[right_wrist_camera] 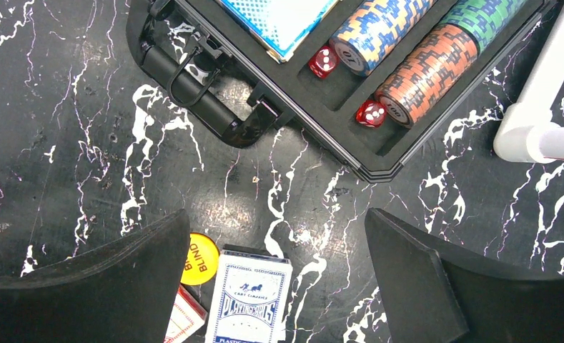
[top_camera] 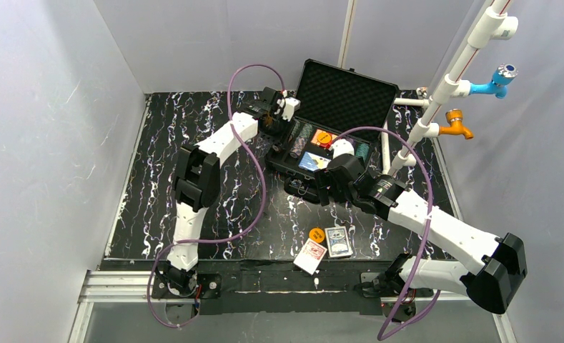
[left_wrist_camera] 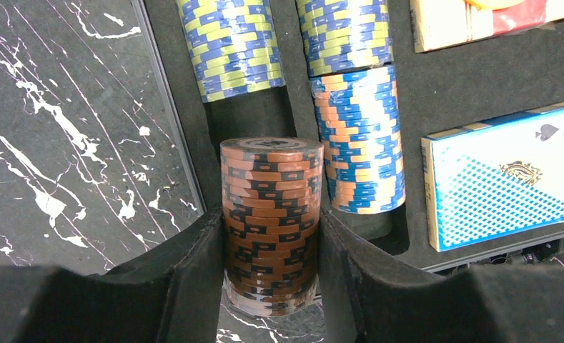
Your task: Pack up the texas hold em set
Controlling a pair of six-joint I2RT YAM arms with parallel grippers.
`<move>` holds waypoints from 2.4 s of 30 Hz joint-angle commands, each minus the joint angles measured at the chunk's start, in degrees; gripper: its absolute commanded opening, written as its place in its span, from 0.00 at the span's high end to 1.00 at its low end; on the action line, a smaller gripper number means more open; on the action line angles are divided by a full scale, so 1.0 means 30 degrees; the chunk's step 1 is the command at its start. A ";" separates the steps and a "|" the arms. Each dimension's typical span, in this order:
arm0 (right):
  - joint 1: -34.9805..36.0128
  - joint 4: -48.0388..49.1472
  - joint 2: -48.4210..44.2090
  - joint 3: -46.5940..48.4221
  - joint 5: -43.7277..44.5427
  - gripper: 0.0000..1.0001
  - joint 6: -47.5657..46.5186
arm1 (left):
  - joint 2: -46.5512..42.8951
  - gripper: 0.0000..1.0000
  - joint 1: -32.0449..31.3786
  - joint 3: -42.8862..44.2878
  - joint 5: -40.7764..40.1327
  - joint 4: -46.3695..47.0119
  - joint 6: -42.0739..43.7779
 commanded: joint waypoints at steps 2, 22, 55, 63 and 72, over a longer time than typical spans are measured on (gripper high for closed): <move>-0.0091 0.0247 -0.0305 -0.0175 0.0144 0.00 0.0016 | 0.0015 1.00 0.0080 0.1188 0.0055 -0.0029 -0.0397; -0.0123 0.0192 -0.0217 -0.0211 0.0067 0.00 0.0074 | 0.1205 0.85 0.0083 0.2455 -0.0847 0.0124 -0.1025; -0.0181 0.0485 0.0617 0.0232 -0.1000 0.00 0.0447 | -0.5811 0.83 0.0054 -0.6809 -0.1471 0.3627 -0.3745; -0.0227 0.0442 0.0696 0.0450 -0.1159 0.00 0.0856 | -0.5092 0.87 0.0054 -0.7186 -0.0619 0.4052 -0.4158; -0.0284 0.0206 0.0561 0.0559 -0.1002 0.00 0.0840 | -0.3539 0.86 0.0054 -0.6220 -0.0545 0.4274 -0.4630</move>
